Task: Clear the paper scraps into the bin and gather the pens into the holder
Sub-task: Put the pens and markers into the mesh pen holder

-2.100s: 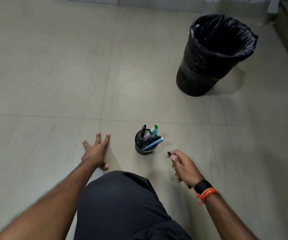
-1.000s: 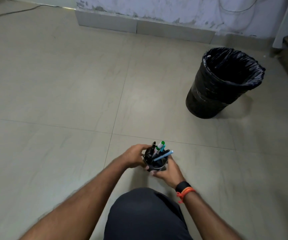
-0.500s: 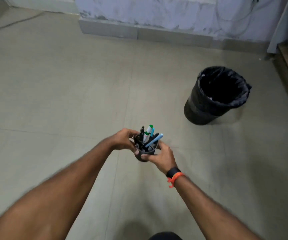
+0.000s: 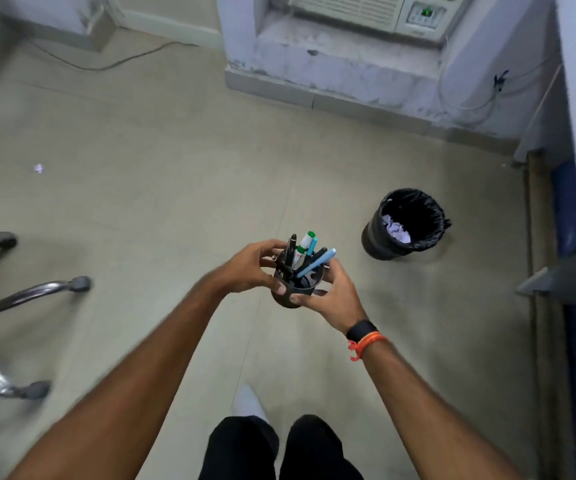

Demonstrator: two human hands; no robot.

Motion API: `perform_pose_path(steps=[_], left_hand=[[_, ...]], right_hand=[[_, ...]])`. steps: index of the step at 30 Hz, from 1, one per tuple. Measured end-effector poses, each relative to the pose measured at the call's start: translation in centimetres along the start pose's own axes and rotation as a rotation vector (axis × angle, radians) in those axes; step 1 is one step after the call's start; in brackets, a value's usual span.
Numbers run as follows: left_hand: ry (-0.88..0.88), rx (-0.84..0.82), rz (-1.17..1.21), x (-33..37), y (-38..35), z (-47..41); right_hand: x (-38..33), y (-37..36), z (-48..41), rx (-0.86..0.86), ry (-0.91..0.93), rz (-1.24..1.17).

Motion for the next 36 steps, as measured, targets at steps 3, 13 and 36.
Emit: perform_pose_path(steps=[3,13,36], left_hand=[[0.009,0.024,0.022,6.1,-0.8,5.5],[-0.047,-0.051,-0.005,22.9,-6.4,13.6],[-0.180,-0.261,-0.417,41.7,-34.9,-16.4]], right_hand=[[-6.2,3.2,4.1,-0.048,0.007,0.023],[-18.6,15.9,14.6,-0.012,0.048,0.045],[-2.9,51.3,11.3,0.433,-0.131,-0.218]])
Point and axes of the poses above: each hand's wrist, its own z-axis away from the middle knuckle, its own y-axis out of the back of the hand, x = y × z, the point moved 4 cm from there along -z, towards the middle knuckle, and after that the axes turned 8 degrees about z, right-handed, at the moved point
